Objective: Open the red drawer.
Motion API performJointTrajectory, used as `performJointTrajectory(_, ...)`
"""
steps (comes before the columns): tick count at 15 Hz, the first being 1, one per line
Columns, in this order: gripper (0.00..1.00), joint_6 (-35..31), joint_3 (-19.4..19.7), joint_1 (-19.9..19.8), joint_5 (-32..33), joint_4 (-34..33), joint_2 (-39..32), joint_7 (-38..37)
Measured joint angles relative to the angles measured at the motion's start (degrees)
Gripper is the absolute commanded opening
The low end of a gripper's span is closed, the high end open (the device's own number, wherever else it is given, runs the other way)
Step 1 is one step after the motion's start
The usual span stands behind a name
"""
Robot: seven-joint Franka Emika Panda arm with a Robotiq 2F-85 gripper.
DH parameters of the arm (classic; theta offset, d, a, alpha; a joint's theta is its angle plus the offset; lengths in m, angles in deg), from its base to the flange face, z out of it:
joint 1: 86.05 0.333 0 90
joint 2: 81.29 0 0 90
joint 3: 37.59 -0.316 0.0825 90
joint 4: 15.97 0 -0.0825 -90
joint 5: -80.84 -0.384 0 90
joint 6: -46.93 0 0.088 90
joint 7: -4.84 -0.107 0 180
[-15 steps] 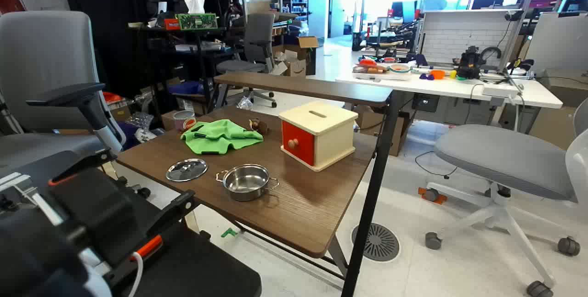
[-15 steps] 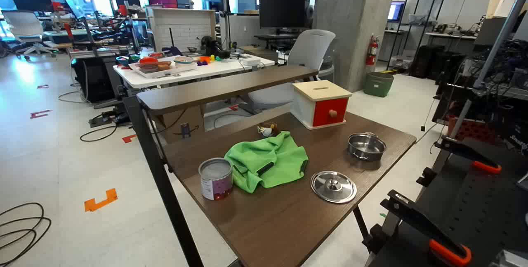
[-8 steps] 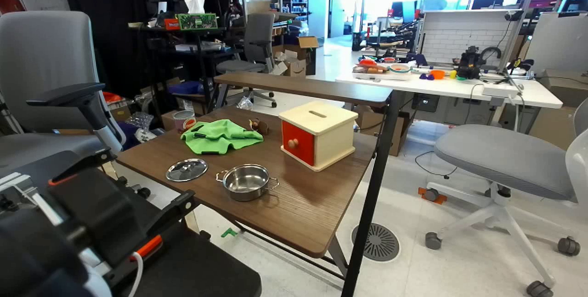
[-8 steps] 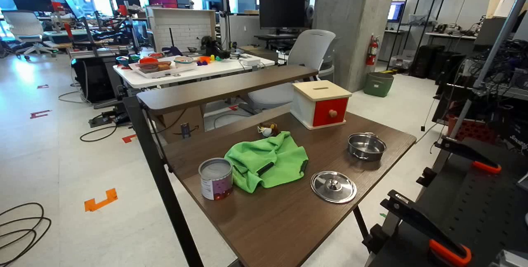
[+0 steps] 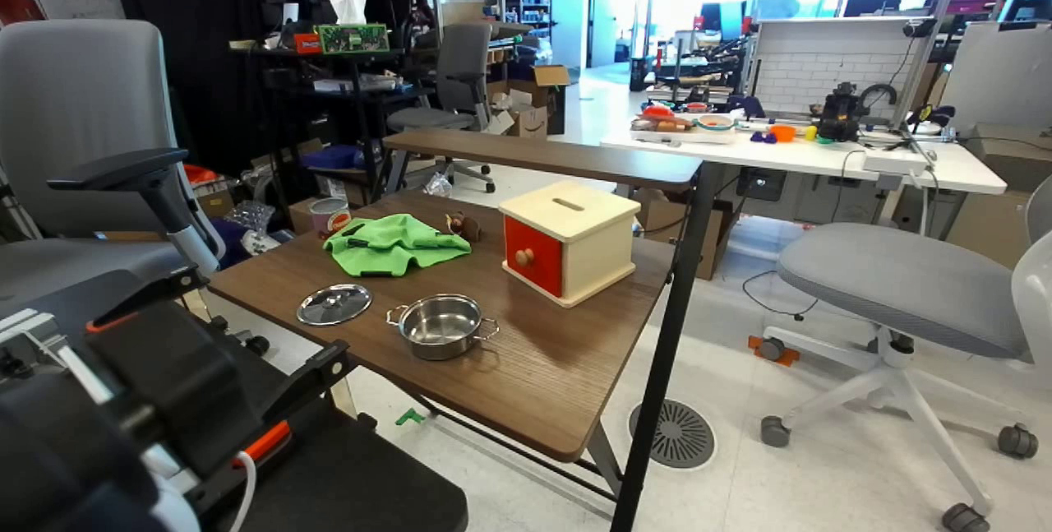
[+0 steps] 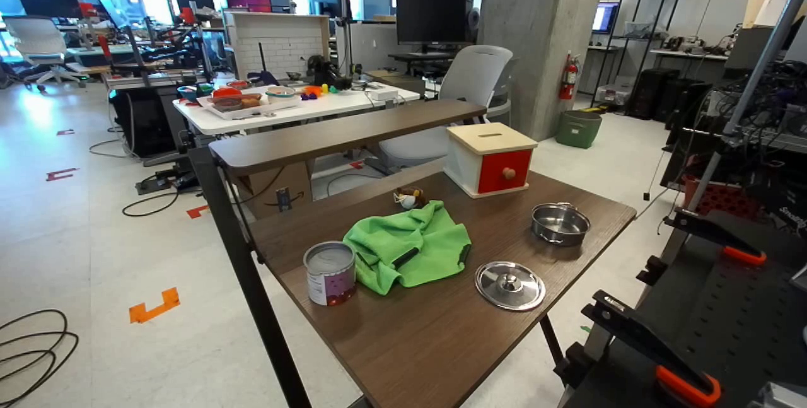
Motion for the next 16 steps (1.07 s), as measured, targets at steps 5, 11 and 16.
performJointTrajectory(5,1.00,-14.44,0.60,-1.57,-0.51,-1.15,-15.42,-1.11)
performJointTrajectory(11,1.00,-27.87,2.06,-4.69,-4.39,-5.31,-31.54,-1.37)
performJointTrajectory(16,1.00,-38.68,2.64,-7.69,-5.83,-10.58,-43.06,-2.84)
